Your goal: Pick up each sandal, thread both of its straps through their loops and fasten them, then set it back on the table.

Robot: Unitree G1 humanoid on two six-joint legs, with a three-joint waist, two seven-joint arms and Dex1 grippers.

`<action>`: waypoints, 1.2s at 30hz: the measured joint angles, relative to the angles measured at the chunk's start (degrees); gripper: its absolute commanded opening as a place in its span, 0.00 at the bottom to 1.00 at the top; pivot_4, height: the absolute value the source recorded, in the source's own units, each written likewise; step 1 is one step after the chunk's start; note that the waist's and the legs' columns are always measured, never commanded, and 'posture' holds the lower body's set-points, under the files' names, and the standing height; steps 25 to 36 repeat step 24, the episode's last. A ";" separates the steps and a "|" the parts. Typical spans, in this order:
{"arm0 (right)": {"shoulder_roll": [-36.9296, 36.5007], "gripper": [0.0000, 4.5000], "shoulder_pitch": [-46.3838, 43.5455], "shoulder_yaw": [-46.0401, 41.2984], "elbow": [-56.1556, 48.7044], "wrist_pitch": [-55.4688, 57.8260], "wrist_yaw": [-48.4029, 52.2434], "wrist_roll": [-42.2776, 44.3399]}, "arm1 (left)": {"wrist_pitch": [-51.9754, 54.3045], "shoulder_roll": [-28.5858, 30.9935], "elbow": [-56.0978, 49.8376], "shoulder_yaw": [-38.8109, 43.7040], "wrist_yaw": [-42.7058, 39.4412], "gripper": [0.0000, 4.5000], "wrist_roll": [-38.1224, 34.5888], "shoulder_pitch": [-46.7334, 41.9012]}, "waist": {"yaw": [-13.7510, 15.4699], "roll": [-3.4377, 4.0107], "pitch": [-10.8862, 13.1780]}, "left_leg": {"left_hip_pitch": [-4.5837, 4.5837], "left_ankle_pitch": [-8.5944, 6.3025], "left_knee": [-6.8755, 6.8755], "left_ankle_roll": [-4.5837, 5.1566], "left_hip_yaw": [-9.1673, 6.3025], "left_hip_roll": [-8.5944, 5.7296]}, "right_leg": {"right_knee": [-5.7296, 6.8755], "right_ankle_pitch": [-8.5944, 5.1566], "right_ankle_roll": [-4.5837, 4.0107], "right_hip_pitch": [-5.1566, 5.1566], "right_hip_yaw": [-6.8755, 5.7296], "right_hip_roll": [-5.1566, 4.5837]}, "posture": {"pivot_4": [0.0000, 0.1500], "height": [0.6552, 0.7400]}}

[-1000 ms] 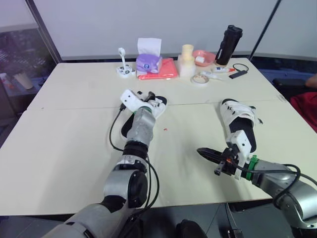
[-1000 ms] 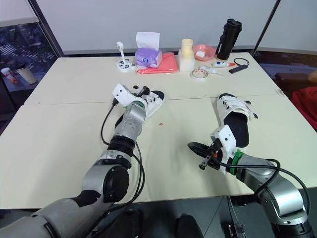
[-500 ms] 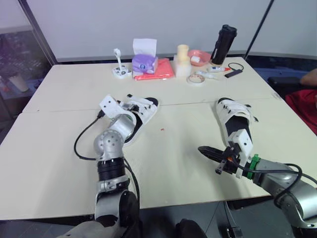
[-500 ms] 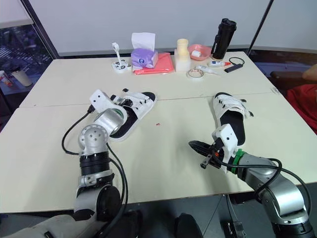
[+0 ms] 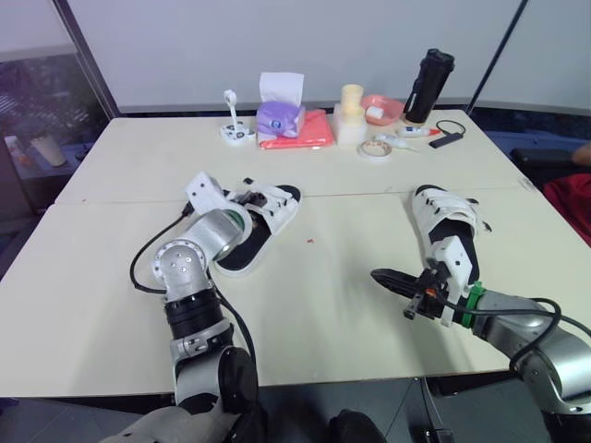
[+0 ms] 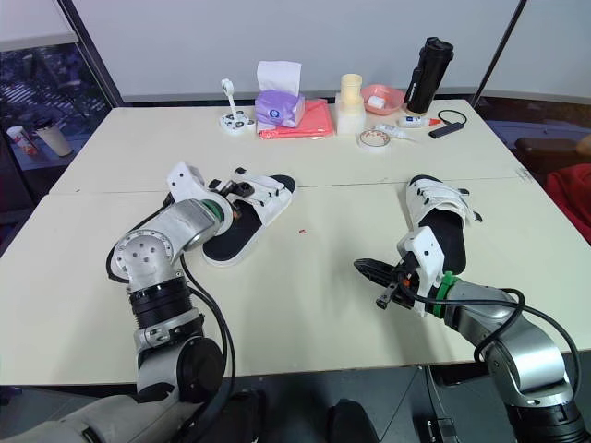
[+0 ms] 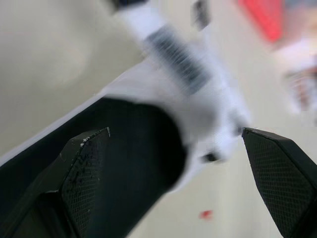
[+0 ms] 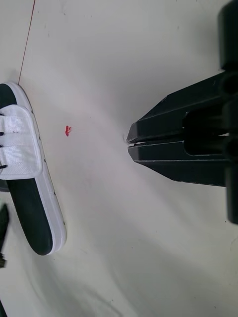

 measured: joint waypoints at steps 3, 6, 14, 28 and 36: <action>0.01 0.00 0.02 0.01 0.00 -0.31 0.05 -0.27 | 0.43 2.63 -0.27 -2.24 -5.64 0.98 -1.44 0.03 | -0.15 0.00 0.00 | 0.00 0.00 -0.01 0.00 0.00 0.00 | 0.03 0.00 0.00 -0.04 0.00 0.02 | 1.00 1.00; 0.03 0.00 0.02 0.05 0.06 -0.35 0.04 -0.51 | 1.07 8.74 -0.74 -7.24 -13.89 0.98 -1.04 0.29 | -0.25 0.01 0.00 | 0.01 0.00 -0.03 0.00 0.00 0.00 | 0.05 0.00 0.00 -0.05 0.01 0.02 | 1.00 1.00; -0.02 0.00 -0.54 -2.46 0.32 0.52 1.24 2.23 | -4.67 42.37 -3.97 -28.40 -53.97 0.98 10.36 2.75 | -1.19 0.08 -0.02 | 0.04 0.02 -0.18 -0.03 0.02 0.02 | 0.06 -0.01 -0.02 -0.10 0.02 0.03 | 1.00 1.00; -4.24 0.00 -0.85 -9.10 2.71 2.83 5.27 7.63 | -10.64 57.11 -15.57 -22.69 -79.41 0.98 11.10 35.41 | -1.39 0.15 -0.04 | 0.05 -0.01 -0.33 0.02 0.08 0.15 | -0.14 -0.02 -0.04 -0.06 0.08 0.00 | 1.00 1.00; -4.24 0.00 -0.85 -9.10 2.71 2.83 5.27 7.63 | -10.64 57.11 -15.57 -22.69 -79.41 0.98 11.10 35.41 | -1.39 0.15 -0.04 | 0.05 -0.01 -0.33 0.02 0.08 0.15 | -0.14 -0.02 -0.04 -0.06 0.08 0.00 | 1.00 1.00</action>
